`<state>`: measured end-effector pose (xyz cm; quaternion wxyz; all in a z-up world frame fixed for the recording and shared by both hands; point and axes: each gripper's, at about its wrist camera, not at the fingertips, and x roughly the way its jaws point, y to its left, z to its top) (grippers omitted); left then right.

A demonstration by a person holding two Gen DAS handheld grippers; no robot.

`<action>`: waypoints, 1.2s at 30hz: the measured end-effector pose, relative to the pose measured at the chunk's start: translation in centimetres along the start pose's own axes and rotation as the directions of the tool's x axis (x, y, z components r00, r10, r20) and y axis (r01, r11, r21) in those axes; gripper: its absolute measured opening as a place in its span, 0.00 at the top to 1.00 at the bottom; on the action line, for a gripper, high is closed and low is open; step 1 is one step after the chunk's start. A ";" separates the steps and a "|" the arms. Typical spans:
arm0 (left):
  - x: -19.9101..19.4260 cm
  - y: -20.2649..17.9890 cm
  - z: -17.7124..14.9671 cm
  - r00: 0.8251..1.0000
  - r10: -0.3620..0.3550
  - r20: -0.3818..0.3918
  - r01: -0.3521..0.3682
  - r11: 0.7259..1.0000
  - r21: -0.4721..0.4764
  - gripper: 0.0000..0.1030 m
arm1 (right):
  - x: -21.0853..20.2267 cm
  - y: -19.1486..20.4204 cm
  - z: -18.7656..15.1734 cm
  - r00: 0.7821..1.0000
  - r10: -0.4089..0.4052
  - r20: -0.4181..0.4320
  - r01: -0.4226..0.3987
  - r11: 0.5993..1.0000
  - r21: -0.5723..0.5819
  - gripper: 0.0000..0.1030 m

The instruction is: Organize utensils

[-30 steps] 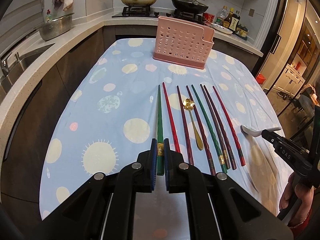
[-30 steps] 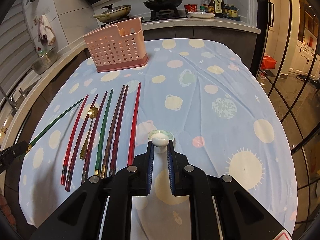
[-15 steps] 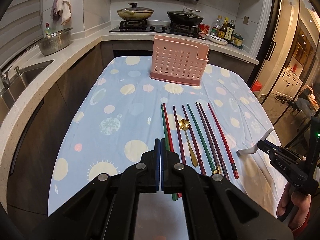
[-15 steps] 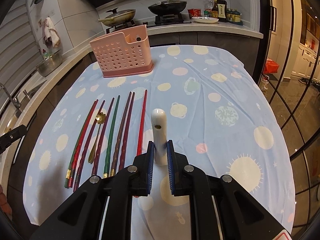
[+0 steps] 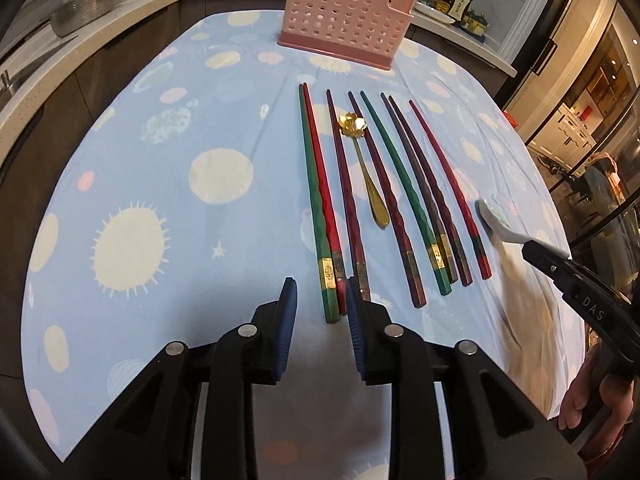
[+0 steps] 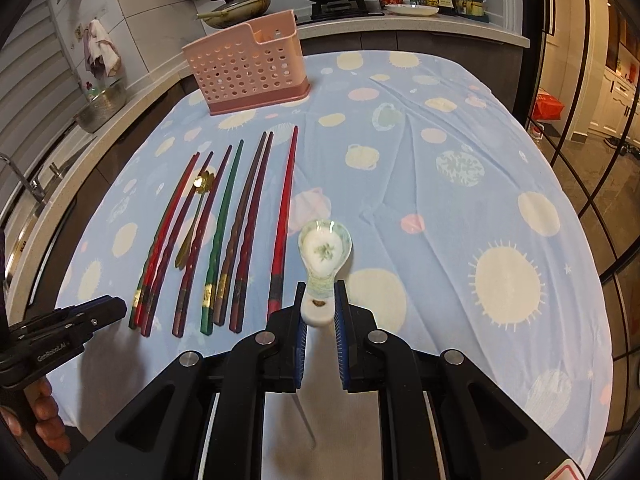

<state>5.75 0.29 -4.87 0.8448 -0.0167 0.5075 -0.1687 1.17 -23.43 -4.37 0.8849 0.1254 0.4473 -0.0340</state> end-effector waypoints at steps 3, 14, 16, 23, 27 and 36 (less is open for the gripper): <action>0.6 -0.3 -0.5 1.000 0.014 -0.013 -0.013 1.000 0.021 0.77 | 0.7 -0.1 -0.7 1.000 -0.007 -0.019 0.007 1.000 0.003 0.88; 0.8 1.4 -0.4 0.997 0.070 -0.014 -0.070 0.998 -0.002 0.83 | 0.6 0.2 -1.3 1.000 0.006 -0.021 -0.006 1.000 0.008 0.68; 0.8 1.6 -0.2 0.998 0.064 -0.015 -0.065 0.998 -0.008 0.85 | 0.7 0.1 -1.4 1.000 0.005 -0.026 -0.004 1.000 0.015 0.68; 0.9 1.3 -0.3 0.999 0.041 -0.023 -0.041 0.999 -0.004 0.83 | 0.4 -1.2 -1.6 0.998 0.061 -0.033 -0.058 0.994 0.088 0.68; 1.0 1.4 0.0 0.999 0.031 -0.025 -0.031 0.999 -0.019 0.83 | -0.3 -1.9 -0.9 0.994 0.110 -0.018 -0.107 0.985 0.133 0.68; 1.1 1.4 -0.1 0.999 0.031 -0.028 -0.031 0.999 -0.019 0.84 | 0.6 -2.6 -0.7 0.992 0.116 -0.042 -0.108 0.982 0.157 0.89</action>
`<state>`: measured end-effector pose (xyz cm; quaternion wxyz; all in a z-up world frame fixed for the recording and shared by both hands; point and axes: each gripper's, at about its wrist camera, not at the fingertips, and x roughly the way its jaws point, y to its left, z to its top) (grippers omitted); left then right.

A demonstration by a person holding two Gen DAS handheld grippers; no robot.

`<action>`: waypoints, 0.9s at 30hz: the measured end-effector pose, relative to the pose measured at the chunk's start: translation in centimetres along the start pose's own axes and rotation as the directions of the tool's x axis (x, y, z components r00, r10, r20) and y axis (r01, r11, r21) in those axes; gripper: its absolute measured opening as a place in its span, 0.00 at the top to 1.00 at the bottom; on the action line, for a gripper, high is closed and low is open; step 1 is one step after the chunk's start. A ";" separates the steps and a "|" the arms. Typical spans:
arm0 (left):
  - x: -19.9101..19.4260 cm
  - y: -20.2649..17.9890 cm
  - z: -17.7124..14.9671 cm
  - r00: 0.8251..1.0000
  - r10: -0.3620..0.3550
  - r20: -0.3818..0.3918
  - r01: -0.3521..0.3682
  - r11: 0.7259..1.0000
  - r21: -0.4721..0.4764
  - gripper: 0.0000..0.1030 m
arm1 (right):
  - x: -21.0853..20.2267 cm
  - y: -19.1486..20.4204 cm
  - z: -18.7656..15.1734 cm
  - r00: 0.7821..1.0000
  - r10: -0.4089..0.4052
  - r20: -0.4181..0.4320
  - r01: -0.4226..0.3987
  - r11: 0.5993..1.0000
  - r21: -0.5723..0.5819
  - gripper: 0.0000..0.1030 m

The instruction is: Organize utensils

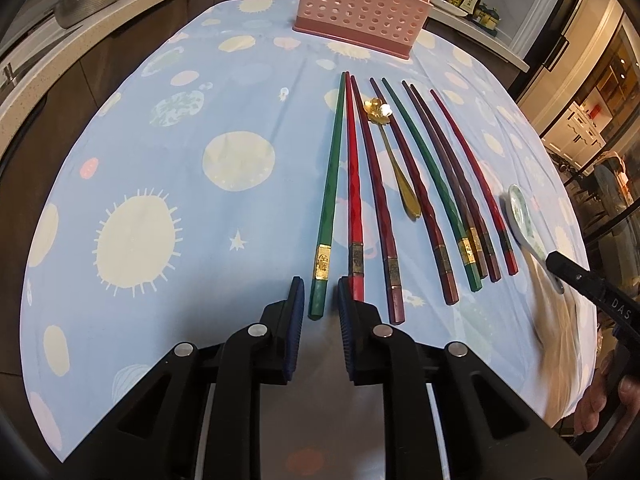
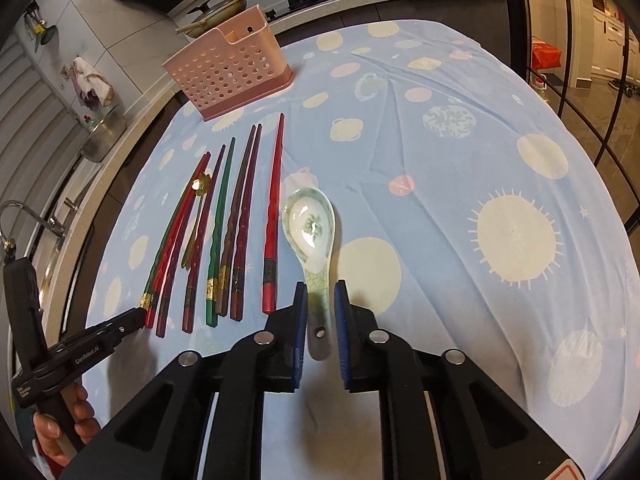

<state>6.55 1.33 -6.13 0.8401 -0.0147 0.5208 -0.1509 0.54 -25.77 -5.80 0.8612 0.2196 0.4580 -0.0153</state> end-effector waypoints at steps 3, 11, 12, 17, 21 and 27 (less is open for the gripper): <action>0.0 0.0 0.0 1.000 -0.001 0.003 0.001 1.000 0.000 0.84 | 0.7 -0.1 -0.5 1.000 0.002 -0.020 -0.001 1.000 0.003 0.90; 0.1 0.2 -0.2 1.000 -0.007 0.018 0.007 1.000 -0.003 0.84 | 1.5 0.2 -1.3 1.000 -0.015 -0.021 0.014 1.000 -0.021 0.90; 0.1 0.2 -0.3 1.000 -0.006 0.022 0.006 1.000 -0.001 0.84 | 1.5 0.4 -1.4 1.000 -0.026 -0.016 0.025 0.999 -0.034 0.90; 0.0 -0.1 -0.5 0.999 0.015 0.038 -0.015 1.000 0.016 0.86 | 1.3 1.5 -1.9 0.996 -0.087 0.011 0.088 0.990 -0.111 0.91; 0.0 0.0 -0.7 0.999 0.023 0.041 -0.024 0.999 0.023 0.92 | 1.0 1.8 -1.7 0.995 -0.094 0.016 0.095 0.989 -0.117 0.92; -0.2 0.0 -0.3 1.000 0.013 0.028 -0.014 0.999 0.035 0.94 | -0.2 2.3 -1.1 0.995 -0.090 0.043 0.095 0.987 -0.128 0.93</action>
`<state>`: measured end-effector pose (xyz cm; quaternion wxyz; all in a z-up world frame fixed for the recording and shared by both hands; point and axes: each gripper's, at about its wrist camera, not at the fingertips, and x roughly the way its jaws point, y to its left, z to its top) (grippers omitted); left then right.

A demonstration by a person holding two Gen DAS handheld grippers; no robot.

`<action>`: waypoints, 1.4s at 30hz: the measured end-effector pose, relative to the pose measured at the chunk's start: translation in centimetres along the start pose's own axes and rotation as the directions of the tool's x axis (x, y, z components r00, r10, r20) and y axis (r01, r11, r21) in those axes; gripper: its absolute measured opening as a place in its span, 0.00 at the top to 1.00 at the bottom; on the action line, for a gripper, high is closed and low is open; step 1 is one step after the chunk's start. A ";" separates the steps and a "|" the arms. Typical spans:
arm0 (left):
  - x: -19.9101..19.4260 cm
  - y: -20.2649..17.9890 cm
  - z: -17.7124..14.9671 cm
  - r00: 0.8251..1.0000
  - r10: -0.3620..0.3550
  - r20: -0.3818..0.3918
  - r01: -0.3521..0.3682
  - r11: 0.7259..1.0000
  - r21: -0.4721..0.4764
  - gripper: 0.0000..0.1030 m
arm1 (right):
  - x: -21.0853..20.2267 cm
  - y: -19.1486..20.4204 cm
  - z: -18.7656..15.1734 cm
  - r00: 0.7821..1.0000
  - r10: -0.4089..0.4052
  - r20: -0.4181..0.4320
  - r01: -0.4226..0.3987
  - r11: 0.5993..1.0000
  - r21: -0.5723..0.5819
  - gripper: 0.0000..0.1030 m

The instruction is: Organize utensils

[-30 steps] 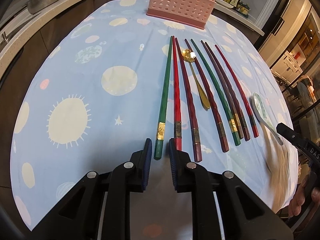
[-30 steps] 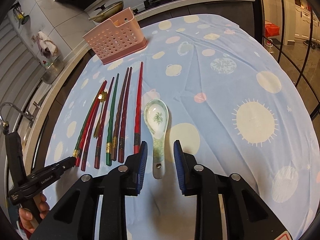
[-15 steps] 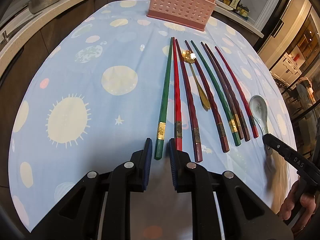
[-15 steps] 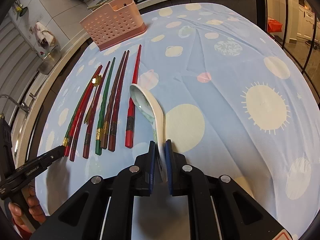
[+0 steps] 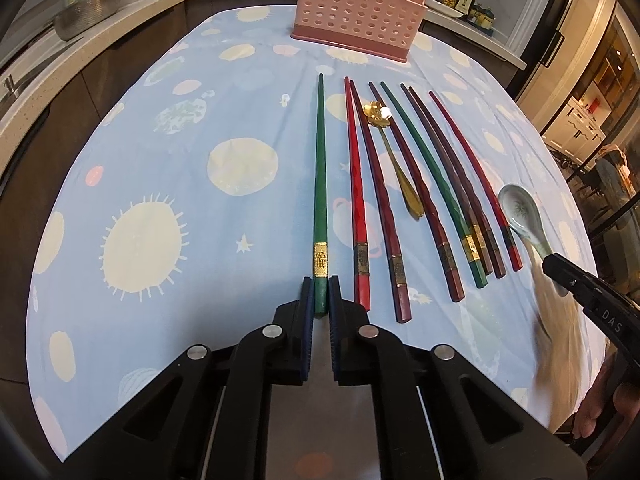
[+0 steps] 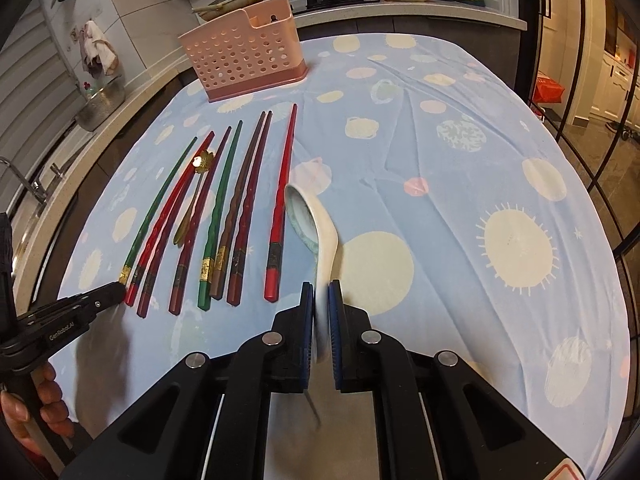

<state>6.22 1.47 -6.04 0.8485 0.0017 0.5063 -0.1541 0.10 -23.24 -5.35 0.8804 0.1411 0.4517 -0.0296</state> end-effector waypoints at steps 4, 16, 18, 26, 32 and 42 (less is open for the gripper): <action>-1.5 -0.1 0.6 1.000 -0.006 0.028 0.006 1.000 0.008 0.94 | -1.2 0.3 1.1 0.999 -0.001 0.038 0.001 1.000 -0.014 0.93; -7.9 0.1 6.8 0.974 0.021 0.224 -0.031 0.999 0.039 0.94 | -4.0 0.8 7.7 0.981 0.006 0.196 0.007 0.998 -0.067 0.95; -8.7 0.2 8.3 0.967 0.025 0.255 -0.037 0.999 0.040 0.94 | -4.1 0.9 9.0 0.976 0.017 0.216 -0.002 0.997 -0.072 0.95; -11.9 0.1 15.5 0.917 0.063 0.394 -0.092 0.994 0.056 0.94 | -3.7 1.7 14.8 0.960 0.061 0.272 -0.036 0.995 -0.097 0.95; -13.3 -0.3 21.4 0.881 0.084 0.466 -0.124 0.991 0.056 0.94 | -2.7 2.7 19.7 0.950 0.081 0.301 -0.048 0.992 -0.114 0.95; -16.6 -1.8 29.8 0.801 0.055 0.596 -0.109 0.993 0.054 0.94 | 0.5 5.5 28.1 0.943 0.093 0.321 -0.049 0.988 -0.144 0.95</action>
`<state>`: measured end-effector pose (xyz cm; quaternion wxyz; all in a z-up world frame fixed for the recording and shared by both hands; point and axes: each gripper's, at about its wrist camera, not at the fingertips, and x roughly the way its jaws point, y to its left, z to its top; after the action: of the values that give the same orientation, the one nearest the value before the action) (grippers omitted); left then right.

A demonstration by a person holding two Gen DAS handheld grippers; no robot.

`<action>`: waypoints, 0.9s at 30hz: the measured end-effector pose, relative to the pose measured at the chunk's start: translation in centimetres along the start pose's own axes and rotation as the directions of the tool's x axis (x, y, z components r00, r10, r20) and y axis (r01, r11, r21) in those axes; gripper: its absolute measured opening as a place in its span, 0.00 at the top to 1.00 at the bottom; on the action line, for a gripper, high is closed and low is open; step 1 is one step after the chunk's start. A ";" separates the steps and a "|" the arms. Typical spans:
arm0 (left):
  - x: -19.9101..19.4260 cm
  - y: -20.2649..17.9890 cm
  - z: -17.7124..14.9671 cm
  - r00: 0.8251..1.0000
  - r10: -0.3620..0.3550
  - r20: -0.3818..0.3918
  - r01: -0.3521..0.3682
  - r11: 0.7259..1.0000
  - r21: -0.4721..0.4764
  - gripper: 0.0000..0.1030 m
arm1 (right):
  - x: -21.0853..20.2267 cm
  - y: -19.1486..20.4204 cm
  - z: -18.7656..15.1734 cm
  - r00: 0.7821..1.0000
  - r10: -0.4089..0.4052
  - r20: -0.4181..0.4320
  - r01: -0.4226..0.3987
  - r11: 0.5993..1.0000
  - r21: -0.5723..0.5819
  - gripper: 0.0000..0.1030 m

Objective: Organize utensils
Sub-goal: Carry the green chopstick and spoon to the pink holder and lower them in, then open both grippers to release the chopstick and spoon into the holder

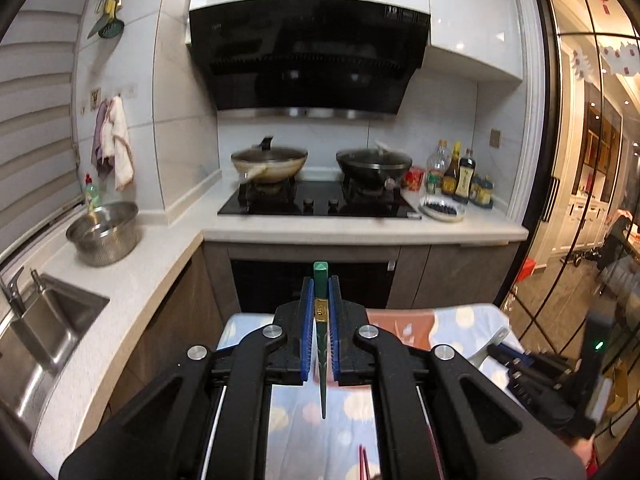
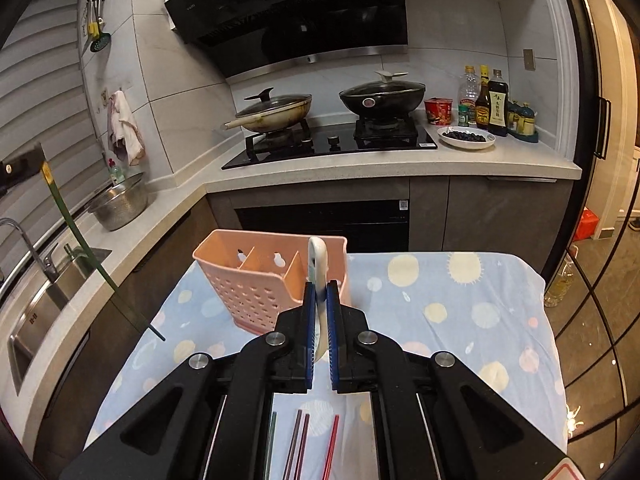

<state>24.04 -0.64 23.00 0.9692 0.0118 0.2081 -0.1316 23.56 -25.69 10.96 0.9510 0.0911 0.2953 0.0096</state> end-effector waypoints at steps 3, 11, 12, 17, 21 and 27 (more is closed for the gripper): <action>0.9 -0.1 2.8 0.999 -0.018 0.044 0.019 1.000 -0.017 0.94 | 2.2 0.1 1.6 1.000 0.000 -0.010 0.000 1.000 0.010 0.95; 4.8 -0.4 8.3 0.995 -0.014 0.095 0.017 0.999 -0.037 0.94 | 7.3 -0.2 4.2 0.999 -0.019 -0.046 0.021 0.999 0.032 0.95; 5.4 -0.4 8.6 0.996 -0.015 0.088 0.018 0.999 -0.039 0.94 | 7.9 -0.2 4.2 0.998 -0.021 -0.053 0.023 0.999 0.035 0.95; 9.1 -0.1 7.7 1.000 -0.007 0.019 0.008 0.998 -0.056 0.94 | 10.3 -0.4 3.8 0.995 -0.022 -0.100 0.026 0.999 0.038 0.95; 11.8 0.2 5.4 0.999 -0.003 -0.044 0.001 0.998 -0.059 0.94 | 11.5 -0.5 3.0 0.991 -0.034 -0.130 0.038 0.999 0.029 0.95; 14.9 1.0 2.5 0.992 0.004 -0.124 -0.015 0.997 -0.081 0.94 | 12.8 -1.0 1.7 0.985 -0.042 -0.167 0.047 0.999 0.025 0.95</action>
<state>38.41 -3.57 19.17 0.9547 -0.0186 0.2727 -0.1174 35.09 -26.00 5.01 0.9216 0.0968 0.3759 -0.0085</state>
